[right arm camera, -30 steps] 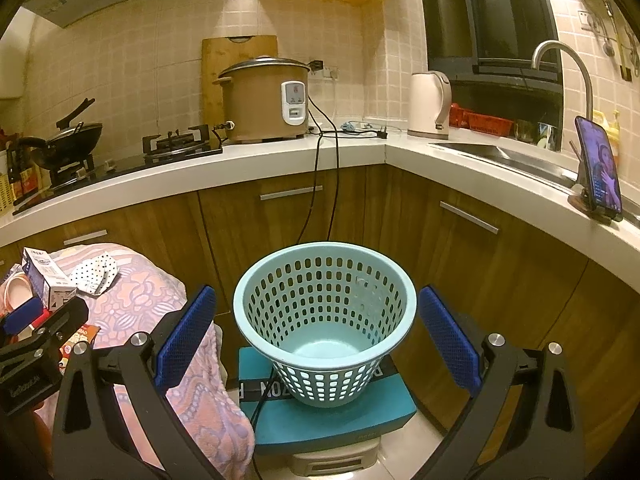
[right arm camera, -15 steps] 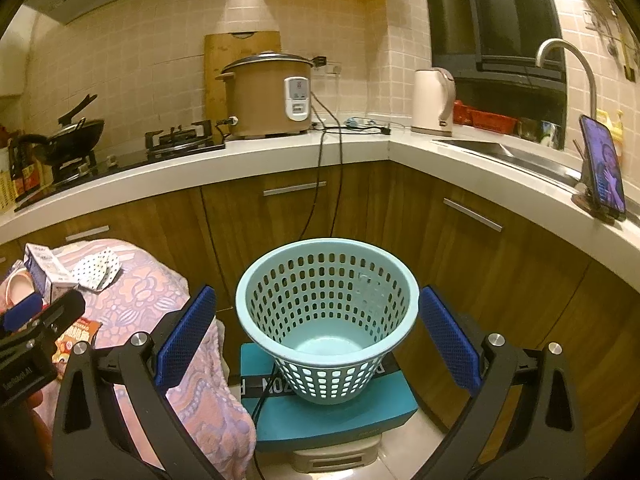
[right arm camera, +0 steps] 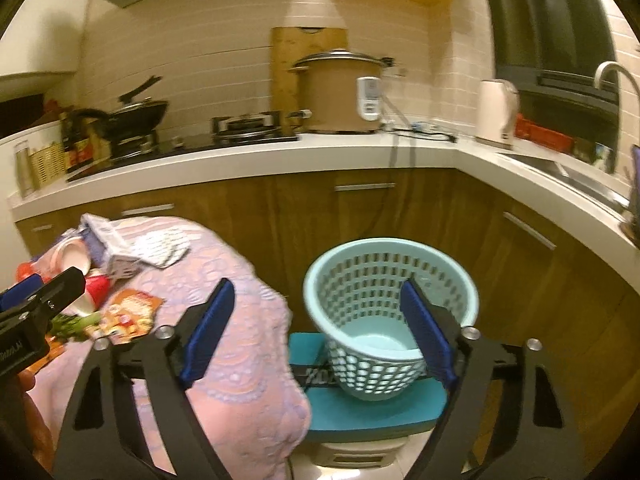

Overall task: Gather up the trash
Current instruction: 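Grasp the red plastic bag with the left tool while the right tool grasps the snack wrapper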

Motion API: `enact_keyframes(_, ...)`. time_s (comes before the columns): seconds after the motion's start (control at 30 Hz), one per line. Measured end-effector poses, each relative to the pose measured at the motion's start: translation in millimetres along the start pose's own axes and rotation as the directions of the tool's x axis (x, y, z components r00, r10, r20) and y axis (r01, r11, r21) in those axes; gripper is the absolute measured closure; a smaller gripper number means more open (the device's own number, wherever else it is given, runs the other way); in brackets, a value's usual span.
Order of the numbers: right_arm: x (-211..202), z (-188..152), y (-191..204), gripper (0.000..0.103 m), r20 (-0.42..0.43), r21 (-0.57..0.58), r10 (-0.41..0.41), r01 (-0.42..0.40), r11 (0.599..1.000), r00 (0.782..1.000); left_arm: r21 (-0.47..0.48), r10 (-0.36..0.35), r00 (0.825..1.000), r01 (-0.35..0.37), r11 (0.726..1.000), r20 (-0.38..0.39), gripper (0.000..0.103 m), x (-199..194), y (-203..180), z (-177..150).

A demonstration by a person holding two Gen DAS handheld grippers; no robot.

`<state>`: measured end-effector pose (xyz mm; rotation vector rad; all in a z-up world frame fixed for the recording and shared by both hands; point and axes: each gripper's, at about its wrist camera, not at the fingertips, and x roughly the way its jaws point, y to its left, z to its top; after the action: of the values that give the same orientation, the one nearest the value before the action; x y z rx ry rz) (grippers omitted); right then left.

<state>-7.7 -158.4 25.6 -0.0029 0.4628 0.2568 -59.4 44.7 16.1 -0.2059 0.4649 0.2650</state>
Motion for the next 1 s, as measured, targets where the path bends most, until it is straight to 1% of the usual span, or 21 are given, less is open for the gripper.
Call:
enact_keyframes(0.07, 0, -1, 9, 0.038, -0.008, -0.020, 0.035, -0.035, 0.999, 0.999, -0.017, 0.037, 0.999, -0.037, 0.999, 0.000, 0.008, -8, 10, -1)
enact_keyframes(0.23, -1, -6, 39, 0.047, -0.033, -0.081, 0.137, -0.139, 0.987, 0.990, -0.084, 0.133, 0.991, -0.133, 0.988, -0.002, 0.008, -27, 49, -3)
enact_keyframes(0.27, 0, -7, 45, 0.050, -0.038, -0.090, 0.151, -0.154, 0.984, 0.988, -0.104, 0.160, 0.987, -0.160, 0.982, -0.006, 0.008, -30, 61, -1)
enact_keyframes(0.3, 0, -7, 49, 0.057, -0.045, -0.098, 0.166, -0.170, 0.981, 0.985, -0.124, 0.179, 0.984, -0.179, 0.976, -0.008, 0.008, -32, 72, 0)
enact_keyframes(0.37, 2, -8, 62, 0.064, -0.065, -0.117, 0.212, -0.218, 0.969, 0.975, -0.175, 0.214, 0.977, -0.213, 0.961, -0.016, 0.008, -35, 96, 4)
enact_keyframes(0.4, 3, -8, 67, 0.066, -0.075, -0.122, 0.236, -0.244, 0.962, 0.969, -0.199, 0.227, 0.973, -0.228, 0.953, -0.027, 0.008, -36, 107, 6)
enact_keyframes(0.47, 5, -8, 78, 0.066, -0.091, -0.129, 0.278, -0.289, 0.949, 0.956, -0.240, 0.240, 0.970, -0.244, 0.940, -0.044, 0.008, -36, 128, 13)
enact_keyframes(0.53, 9, -8, 87, 0.066, -0.104, -0.140, 0.303, -0.316, 0.939, 0.947, -0.263, 0.249, 0.967, -0.256, 0.930, -0.059, 0.008, -32, 142, 18)
enact_keyframes(0.57, 13, -8, 94, 0.066, -0.125, -0.149, 0.326, -0.342, 0.928, 0.937, -0.278, 0.245, 0.967, -0.256, 0.926, -0.073, 0.008, -28, 152, 21)
enact_keyframes(0.6, 16, -7, 100, 0.066, -0.147, -0.155, 0.350, -0.371, 0.915, 0.925, -0.297, 0.227, 0.970, -0.243, 0.923, -0.089, 0.008, -23, 162, 24)
enact_keyframes(0.67, 21, -9, 111, 0.066, -0.177, -0.170, 0.379, -0.407, 0.897, 0.908, -0.345, 0.186, 0.976, -0.215, 0.914, -0.116, 0.009, -9, 179, 26)
enact_keyframes(0.73, 26, -13, 121, 0.065, -0.207, -0.195, 0.391, -0.429, 0.882, 0.897, -0.386, 0.157, 0.978, -0.199, 0.901, -0.139, 0.013, 1, 190, 24)
enact_keyframes(0.77, 28, -16, 127, 0.063, -0.217, -0.209, 0.393, -0.436, 0.876, 0.893, -0.420, 0.135, 0.978, -0.190, 0.888, -0.157, 0.014, 10, 200, 23)
enact_keyframes(0.87, 32, -21, 136, 0.050, -0.239, -0.230, 0.397, -0.449, 0.863, 0.886, -0.462, 0.118, 0.975, -0.195, 0.865, -0.190, 0.015, 25, 214, 17)
enact_keyframes(0.97, 36, -23, 143, 0.045, -0.251, -0.249, 0.404, -0.463, 0.851, 0.879, -0.464, 0.121, 0.970, -0.209, 0.861, -0.213, 0.015, 40, 217, 16)
enact_keyframes(1.0, 39, -23, 146, 0.045, -0.259, -0.253, 0.407, -0.468, 0.847, 0.876, -0.464, 0.116, 0.970, -0.204, 0.862, -0.212, 0.016, 44, 218, 16)
